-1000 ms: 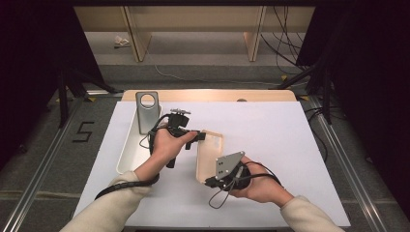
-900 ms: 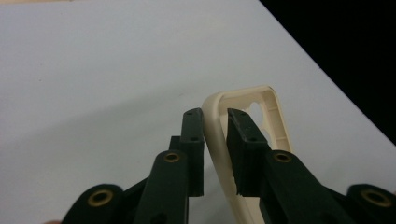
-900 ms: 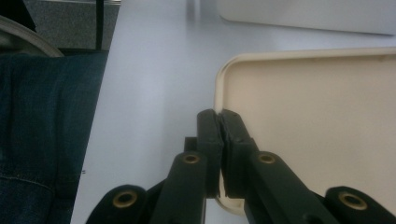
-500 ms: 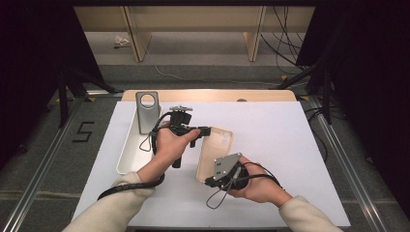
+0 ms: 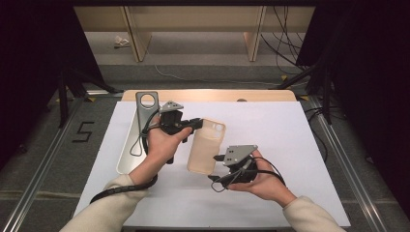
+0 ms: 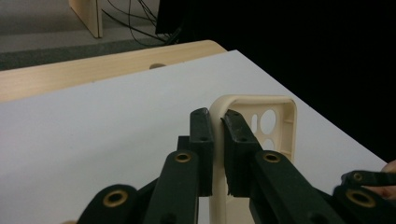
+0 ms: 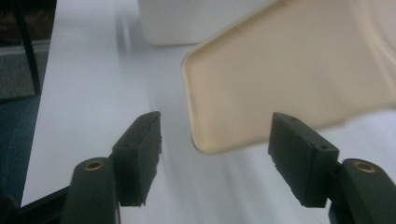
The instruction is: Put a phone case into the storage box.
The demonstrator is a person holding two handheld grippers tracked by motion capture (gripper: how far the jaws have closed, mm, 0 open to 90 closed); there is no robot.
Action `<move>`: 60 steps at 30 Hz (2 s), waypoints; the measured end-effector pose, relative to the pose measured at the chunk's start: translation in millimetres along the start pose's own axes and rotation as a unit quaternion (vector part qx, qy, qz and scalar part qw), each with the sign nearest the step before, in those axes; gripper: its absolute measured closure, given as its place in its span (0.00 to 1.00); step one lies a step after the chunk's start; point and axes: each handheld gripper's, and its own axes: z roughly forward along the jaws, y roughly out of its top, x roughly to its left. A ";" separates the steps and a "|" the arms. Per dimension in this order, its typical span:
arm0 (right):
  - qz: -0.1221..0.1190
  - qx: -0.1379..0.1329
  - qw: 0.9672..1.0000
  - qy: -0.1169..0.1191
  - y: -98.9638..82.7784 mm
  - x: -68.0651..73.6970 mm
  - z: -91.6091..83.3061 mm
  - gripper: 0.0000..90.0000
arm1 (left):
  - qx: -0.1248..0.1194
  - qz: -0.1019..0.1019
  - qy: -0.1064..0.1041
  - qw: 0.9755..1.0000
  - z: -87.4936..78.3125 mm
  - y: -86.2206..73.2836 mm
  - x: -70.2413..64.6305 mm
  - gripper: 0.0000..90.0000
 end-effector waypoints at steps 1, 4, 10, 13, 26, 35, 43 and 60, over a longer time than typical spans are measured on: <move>0.009 -0.005 1.000 -0.005 -1.3 -1.5 -3.1 0.34 | -0.003 0.004 0.004 1.000 -2.1 0.1 1.5 0.92; 0.032 -0.023 0.999 -0.019 -6.0 -6.6 -11.9 0.31 | -0.018 0.007 0.011 1.000 -8.6 0.3 6.1 0.92; 0.064 -0.046 0.996 -0.050 -15.9 -15.9 -25.8 0.27 | -0.038 0.009 0.016 0.999 -19.5 0.8 12.9 0.92; 0.073 -0.054 0.994 -0.059 -18.9 -18.5 -30.8 0.26 | -0.048 0.009 0.021 0.999 -24.2 1.7 15.5 0.92; 0.121 -0.073 0.984 -0.109 -42.9 -32.6 -59.4 0.23 | -0.079 0.004 0.028 0.996 -45.2 9.1 26.6 0.92; 0.139 -0.079 0.978 -0.135 -55.0 -36.8 -73.9 0.23 | -0.091 0.005 0.037 0.995 -56.0 15.0 32.8 0.92; 0.143 -0.078 0.977 -0.141 -57.7 -37.1 -74.1 0.23 | -0.096 0.005 0.043 0.994 -63.7 17.9 39.3 0.92; 0.155 -0.083 0.973 -0.151 -60.6 -37.7 -76.9 0.22 | -0.106 0.002 0.057 0.993 -82.7 24.2 55.3 0.92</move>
